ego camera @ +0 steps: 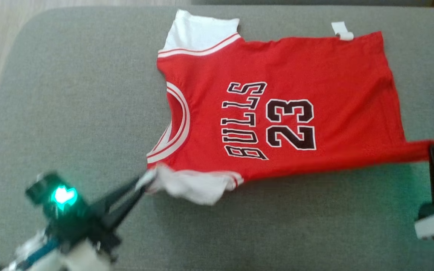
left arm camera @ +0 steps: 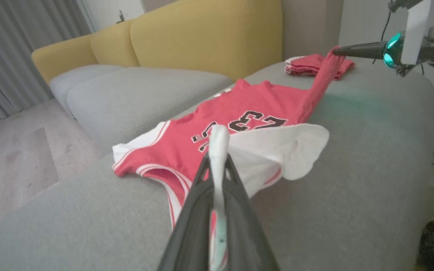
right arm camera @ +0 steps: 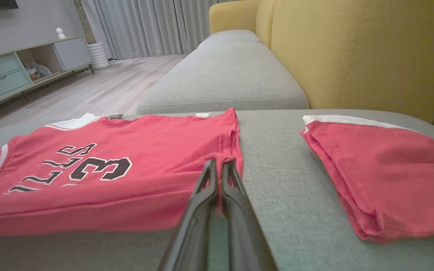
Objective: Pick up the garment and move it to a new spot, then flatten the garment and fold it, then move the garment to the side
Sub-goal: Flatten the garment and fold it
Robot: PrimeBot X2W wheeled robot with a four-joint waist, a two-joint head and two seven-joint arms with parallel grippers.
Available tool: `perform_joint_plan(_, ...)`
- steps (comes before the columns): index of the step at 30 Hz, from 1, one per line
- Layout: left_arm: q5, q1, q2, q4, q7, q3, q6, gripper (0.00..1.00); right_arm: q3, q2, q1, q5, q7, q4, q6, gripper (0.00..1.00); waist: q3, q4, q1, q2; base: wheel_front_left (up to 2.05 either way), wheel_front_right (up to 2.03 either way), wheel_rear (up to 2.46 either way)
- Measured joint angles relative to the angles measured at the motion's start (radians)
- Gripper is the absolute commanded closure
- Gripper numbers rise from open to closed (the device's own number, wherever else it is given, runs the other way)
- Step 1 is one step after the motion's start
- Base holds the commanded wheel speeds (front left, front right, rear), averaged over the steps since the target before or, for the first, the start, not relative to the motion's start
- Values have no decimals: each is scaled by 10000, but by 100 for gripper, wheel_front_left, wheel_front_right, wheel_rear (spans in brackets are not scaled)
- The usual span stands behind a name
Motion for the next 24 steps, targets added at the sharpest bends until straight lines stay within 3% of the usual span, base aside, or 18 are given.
perform_joint_plan(9,276,-3361,-1026,1952,0,-44,-514,100,-113,-27,-2214,-203,297,1018,0,100,849,14,4,0,0,0,0)
perform_joint_plan(15,232,-5018,-1603,3264,0,-77,-527,98,380,-27,-3678,-240,324,2010,0,100,1442,-77,4,0,0,0,0)
perform_joint_plan(16,226,-5168,-1647,3501,0,-127,-573,69,506,-29,-3893,-230,320,2197,0,89,1524,-95,4,0,0,0,0)
perform_joint_plan(17,192,-5277,-1699,3764,0,-209,-596,0,623,-29,-4092,-219,314,2387,0,16,1599,-112,5,0,0,0,0)
perform_joint_plan(18,169,-5359,-1772,4015,0,-324,-596,0,723,-29,-4242,-182,297,2531,0,0,1656,-125,5,0,0,0,0)
perform_joint_plan(24,-318,-5085,-2192,4890,0,-219,-399,0,880,-44,-4476,-276,-257,3022,0,0,1615,-168,2,0,0,0,0)
